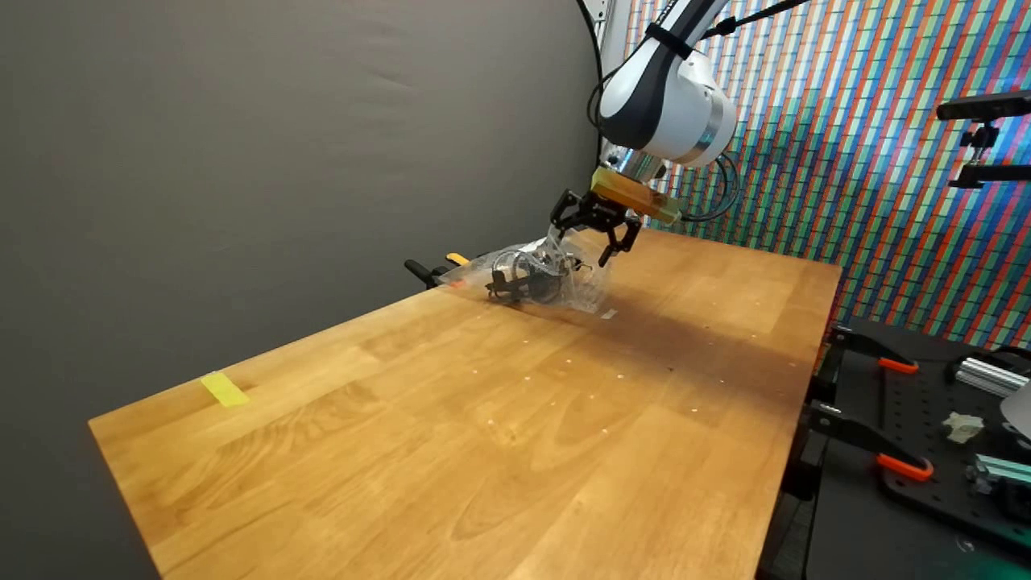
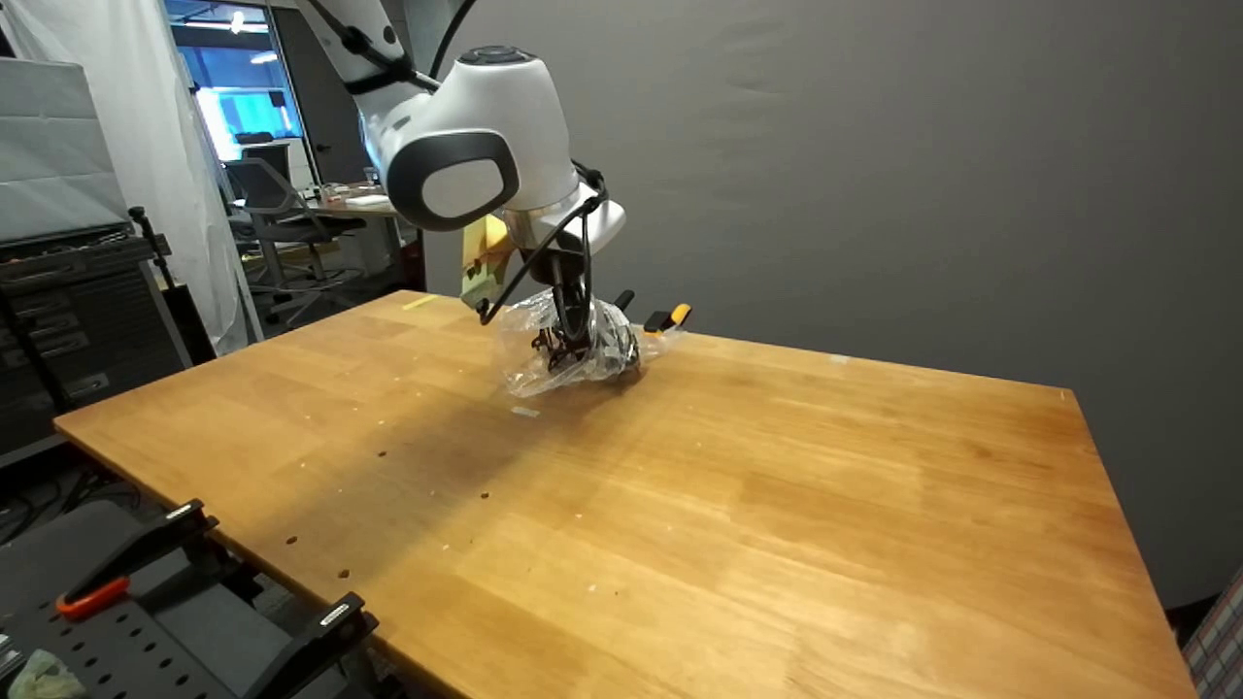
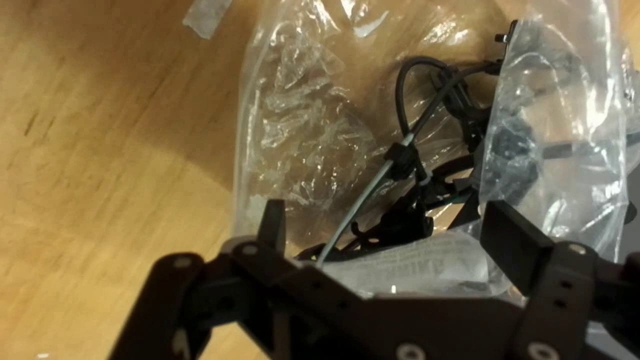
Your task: Remove the black thing from the plastic bag
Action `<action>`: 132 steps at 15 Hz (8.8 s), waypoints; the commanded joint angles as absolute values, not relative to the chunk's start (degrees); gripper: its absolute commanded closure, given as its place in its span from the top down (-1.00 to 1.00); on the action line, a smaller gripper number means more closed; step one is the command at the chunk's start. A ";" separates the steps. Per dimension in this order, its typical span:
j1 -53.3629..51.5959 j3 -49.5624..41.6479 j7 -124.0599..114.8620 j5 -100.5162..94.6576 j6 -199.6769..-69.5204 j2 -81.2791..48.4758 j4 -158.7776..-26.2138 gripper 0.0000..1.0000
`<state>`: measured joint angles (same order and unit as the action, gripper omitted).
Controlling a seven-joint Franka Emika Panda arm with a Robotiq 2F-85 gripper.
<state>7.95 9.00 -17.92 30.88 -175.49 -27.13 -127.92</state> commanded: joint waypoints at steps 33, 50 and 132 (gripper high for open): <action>15.88 21.30 -18.15 33.11 -184.29 -20.49 -140.20 -0.89; 4.37 8.28 -18.44 29.84 -140.82 24.51 -157.89 -0.91; -0.26 -27.06 -31.55 -15.85 -161.63 -10.84 -129.84 1.00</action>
<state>1.45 -26.57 -27.66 -15.19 -160.51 -17.13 -126.06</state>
